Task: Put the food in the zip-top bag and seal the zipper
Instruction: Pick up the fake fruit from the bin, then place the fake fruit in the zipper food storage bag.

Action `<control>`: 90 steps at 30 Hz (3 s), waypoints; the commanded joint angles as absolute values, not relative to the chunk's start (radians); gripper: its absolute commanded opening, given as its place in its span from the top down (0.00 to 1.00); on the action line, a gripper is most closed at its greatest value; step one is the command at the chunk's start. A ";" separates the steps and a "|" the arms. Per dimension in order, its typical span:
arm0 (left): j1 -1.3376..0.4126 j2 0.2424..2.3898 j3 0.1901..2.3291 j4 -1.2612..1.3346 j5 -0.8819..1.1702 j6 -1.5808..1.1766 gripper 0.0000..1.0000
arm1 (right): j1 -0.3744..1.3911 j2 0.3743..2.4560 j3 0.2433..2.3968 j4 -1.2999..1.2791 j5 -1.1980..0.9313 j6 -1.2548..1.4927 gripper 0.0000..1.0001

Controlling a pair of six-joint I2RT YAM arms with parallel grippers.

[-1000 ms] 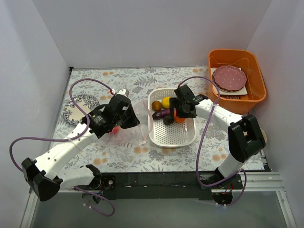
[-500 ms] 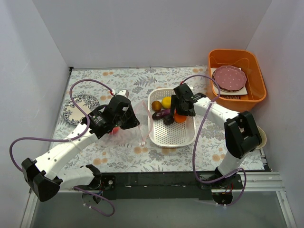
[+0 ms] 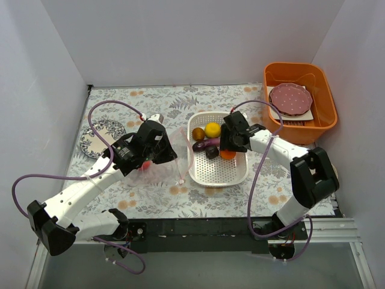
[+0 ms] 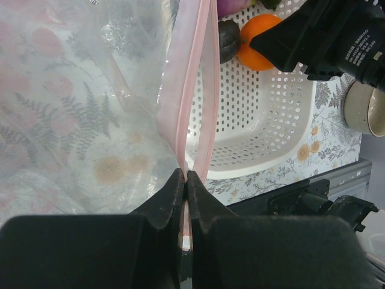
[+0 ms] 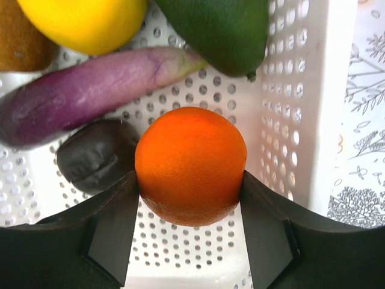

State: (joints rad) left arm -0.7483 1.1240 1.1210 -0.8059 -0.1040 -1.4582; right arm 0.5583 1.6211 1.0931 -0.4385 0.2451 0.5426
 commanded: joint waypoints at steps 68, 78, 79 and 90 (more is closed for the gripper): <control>-0.749 1.127 1.106 -0.790 -0.064 -1.445 1.00 | 0.808 1.258 0.950 0.034 -0.222 0.681 0.43; -0.749 1.126 1.131 -0.805 -0.066 -1.447 1.00 | 0.830 1.342 1.002 -0.027 -0.190 0.672 0.35; -0.749 1.123 1.131 -0.805 -0.066 -1.447 1.00 | 0.831 1.350 1.006 -0.034 -0.190 0.669 0.33; -0.749 1.118 1.143 -0.792 -0.074 -1.451 1.00 | 0.836 1.402 1.077 -0.083 -0.198 0.652 0.25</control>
